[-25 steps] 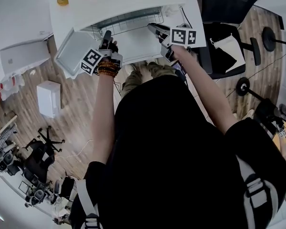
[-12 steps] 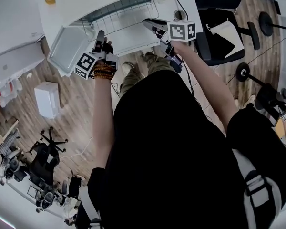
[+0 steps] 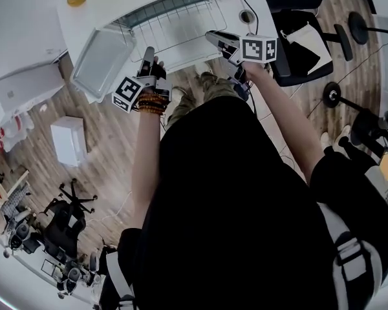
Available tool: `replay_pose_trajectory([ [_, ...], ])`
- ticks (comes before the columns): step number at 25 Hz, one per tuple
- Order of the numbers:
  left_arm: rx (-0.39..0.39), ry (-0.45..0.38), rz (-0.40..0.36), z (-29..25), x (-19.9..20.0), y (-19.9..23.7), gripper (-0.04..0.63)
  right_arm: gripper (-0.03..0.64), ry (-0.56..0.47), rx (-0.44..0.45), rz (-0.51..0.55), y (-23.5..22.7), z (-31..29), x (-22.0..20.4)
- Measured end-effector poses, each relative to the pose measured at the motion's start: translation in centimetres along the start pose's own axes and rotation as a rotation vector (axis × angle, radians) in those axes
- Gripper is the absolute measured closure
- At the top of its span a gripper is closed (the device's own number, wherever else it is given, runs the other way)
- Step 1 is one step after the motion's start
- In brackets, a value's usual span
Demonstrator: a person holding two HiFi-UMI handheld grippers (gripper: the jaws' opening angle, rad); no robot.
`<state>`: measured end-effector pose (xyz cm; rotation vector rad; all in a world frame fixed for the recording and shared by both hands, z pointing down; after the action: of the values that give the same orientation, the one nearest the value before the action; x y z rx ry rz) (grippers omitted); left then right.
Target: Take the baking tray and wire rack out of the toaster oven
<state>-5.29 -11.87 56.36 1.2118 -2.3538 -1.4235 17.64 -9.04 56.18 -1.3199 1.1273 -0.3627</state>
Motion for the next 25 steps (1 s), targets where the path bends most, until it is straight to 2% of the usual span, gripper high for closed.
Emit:
replay_pose_trajectory([
  [5,-0.043,0.028,0.002,2.0,-1.1,0.1,0.555,0.538,-0.009,-0.004,0.007,1.5,1.3,-1.7],
  [10,-0.031,0.078,0.017,3.3,-2.6,1.6,0.555,0.538,-0.009,-0.041,-0.007,2.1,2.3,-4.1],
  [15,-0.041,0.113,0.01,4.7,-2.5,2.4,0.557,0.538,-0.019,-0.068,-0.019,3.3,2.3,-5.9],
  [25,-0.035,0.087,0.073,8.3,-2.2,6.4,0.557,0.538,0.027,-0.073,0.006,5.2,0.1,-9.4],
])
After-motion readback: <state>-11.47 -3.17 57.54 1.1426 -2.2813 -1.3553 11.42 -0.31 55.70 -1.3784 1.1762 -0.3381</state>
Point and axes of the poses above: the fingertips, and each gripper's own axes: z backward along the fingers, y to its left, x out of its top, the point moved 3 cm from there along z, backward along the fingers, and after that the axes turned 14 degrees about x, right-handed, at the moved point
